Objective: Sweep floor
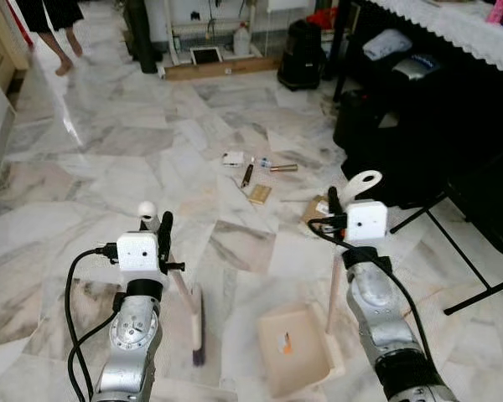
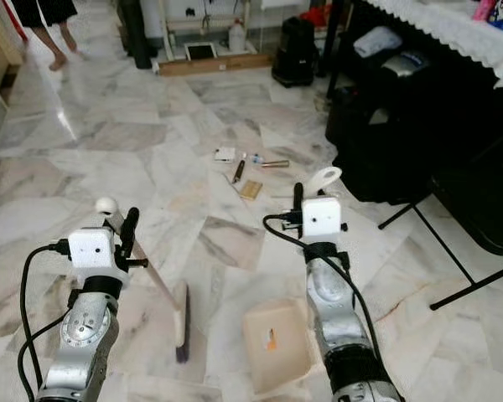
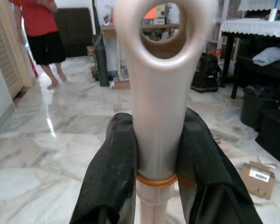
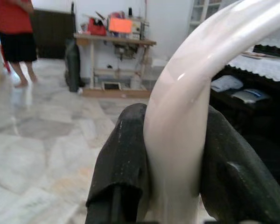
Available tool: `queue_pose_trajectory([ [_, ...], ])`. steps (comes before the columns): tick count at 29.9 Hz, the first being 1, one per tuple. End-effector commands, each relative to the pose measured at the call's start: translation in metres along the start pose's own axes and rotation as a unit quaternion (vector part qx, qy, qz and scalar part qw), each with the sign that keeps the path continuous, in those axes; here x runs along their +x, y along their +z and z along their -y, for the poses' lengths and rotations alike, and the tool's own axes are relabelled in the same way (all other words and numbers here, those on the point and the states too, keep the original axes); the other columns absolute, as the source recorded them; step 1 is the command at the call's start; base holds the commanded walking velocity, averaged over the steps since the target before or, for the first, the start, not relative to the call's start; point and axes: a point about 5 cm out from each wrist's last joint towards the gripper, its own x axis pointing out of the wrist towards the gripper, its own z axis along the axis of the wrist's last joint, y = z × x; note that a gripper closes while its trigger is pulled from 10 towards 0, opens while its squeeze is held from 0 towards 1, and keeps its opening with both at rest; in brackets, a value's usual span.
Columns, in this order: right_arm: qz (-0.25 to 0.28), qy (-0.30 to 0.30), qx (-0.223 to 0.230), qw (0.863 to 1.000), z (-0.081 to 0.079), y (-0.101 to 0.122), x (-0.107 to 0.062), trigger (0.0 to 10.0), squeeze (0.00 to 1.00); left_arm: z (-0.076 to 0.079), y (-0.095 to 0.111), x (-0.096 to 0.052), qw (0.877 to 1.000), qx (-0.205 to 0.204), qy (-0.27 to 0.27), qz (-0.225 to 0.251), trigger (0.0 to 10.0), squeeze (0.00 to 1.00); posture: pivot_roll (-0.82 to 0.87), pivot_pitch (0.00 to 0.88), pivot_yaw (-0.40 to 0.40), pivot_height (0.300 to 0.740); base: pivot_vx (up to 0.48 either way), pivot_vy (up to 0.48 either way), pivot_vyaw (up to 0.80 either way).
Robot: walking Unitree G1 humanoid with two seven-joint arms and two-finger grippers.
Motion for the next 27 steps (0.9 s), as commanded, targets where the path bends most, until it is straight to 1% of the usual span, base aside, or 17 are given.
queue_pose_trajectory([
  [1, 0.033, 0.0, 0.008, 0.999, 0.0005, 0.0129, 0.0054, 10.0, 0.0, -0.0022, 0.007, 0.0013, 1.0, 0.01, 0.001, 0.019, 10.0, 0.0, 0.1, 0.037, 0.008, 0.74, 0.0, 0.0, 0.0],
  [16, 0.019, -0.003, 0.015, 1.0, 0.0007, 0.0092, 0.0042, 10.0, 0.0, -0.0016, 0.0057, 0.0017, 1.0, 0.006, 0.001, 0.015, 10.0, 0.0, 0.1, 0.059, 0.006, 0.74, 0.0, 0.0, 0.0],
  [27, 0.015, -0.001, 0.017, 1.0, -0.0021, 0.0093, 0.0052, 10.0, 0.0, -0.0025, 0.0062, 0.002, 1.0, 0.005, 0.001, 0.015, 10.0, 0.0, 0.1, 0.062, 0.007, 0.74, 0.0, 0.0, -0.8],
])
